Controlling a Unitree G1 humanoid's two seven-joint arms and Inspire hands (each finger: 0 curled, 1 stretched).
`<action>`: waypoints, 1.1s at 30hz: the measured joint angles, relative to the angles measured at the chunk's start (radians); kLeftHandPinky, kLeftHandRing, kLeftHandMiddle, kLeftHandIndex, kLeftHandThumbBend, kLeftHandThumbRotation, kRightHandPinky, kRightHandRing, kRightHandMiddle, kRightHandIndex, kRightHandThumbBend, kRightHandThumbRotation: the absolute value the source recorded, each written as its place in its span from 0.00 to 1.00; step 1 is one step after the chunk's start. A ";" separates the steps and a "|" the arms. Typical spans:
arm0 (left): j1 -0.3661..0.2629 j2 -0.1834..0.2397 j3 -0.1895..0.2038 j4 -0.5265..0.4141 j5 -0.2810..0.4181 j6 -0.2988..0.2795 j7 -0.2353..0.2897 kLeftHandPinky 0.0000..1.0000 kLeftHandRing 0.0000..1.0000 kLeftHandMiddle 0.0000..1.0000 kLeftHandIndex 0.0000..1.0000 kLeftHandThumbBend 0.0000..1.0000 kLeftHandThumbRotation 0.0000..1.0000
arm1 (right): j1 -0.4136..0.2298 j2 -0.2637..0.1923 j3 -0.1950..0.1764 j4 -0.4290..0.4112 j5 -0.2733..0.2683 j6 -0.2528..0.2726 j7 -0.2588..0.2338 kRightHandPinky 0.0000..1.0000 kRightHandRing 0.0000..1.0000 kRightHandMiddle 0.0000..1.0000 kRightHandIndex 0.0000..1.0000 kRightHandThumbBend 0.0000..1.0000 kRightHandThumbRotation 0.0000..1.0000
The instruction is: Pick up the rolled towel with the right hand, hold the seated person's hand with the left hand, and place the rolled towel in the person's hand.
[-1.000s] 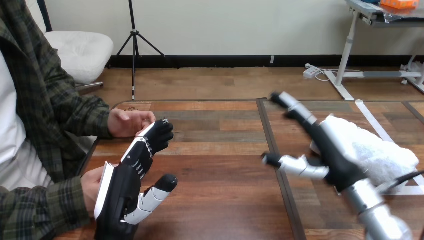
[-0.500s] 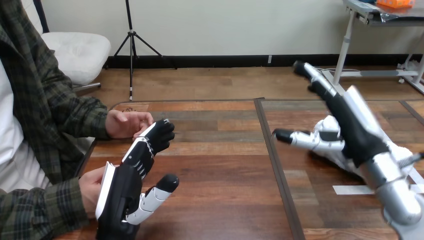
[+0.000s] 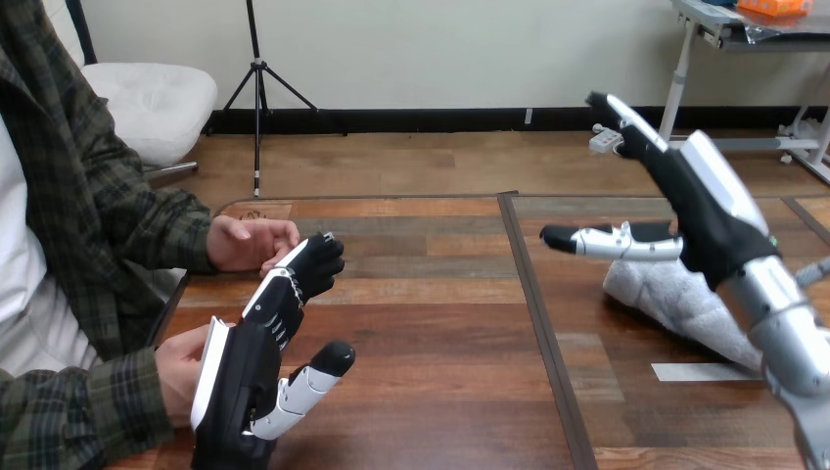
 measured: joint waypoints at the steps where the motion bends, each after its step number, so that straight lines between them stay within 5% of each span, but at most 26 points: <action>1: 0.000 -0.001 0.000 0.000 0.000 0.000 0.001 0.83 0.84 0.85 0.84 1.00 0.74 | -0.006 -0.002 0.000 0.000 -0.004 0.007 0.001 0.88 0.97 0.95 0.97 1.00 0.47; 15: 0.000 -0.004 -0.004 0.000 -0.002 0.000 0.004 0.84 0.84 0.86 0.85 1.00 0.75 | -0.129 -0.063 0.014 0.073 -0.085 0.097 0.031 0.83 0.97 0.95 0.95 1.00 0.39; 33: 0.000 -0.004 -0.007 -0.002 -0.011 -0.003 0.001 0.84 0.84 0.85 0.85 1.00 0.74 | -0.326 -0.132 0.104 0.368 -0.180 0.143 0.082 0.77 0.96 0.94 0.93 1.00 0.35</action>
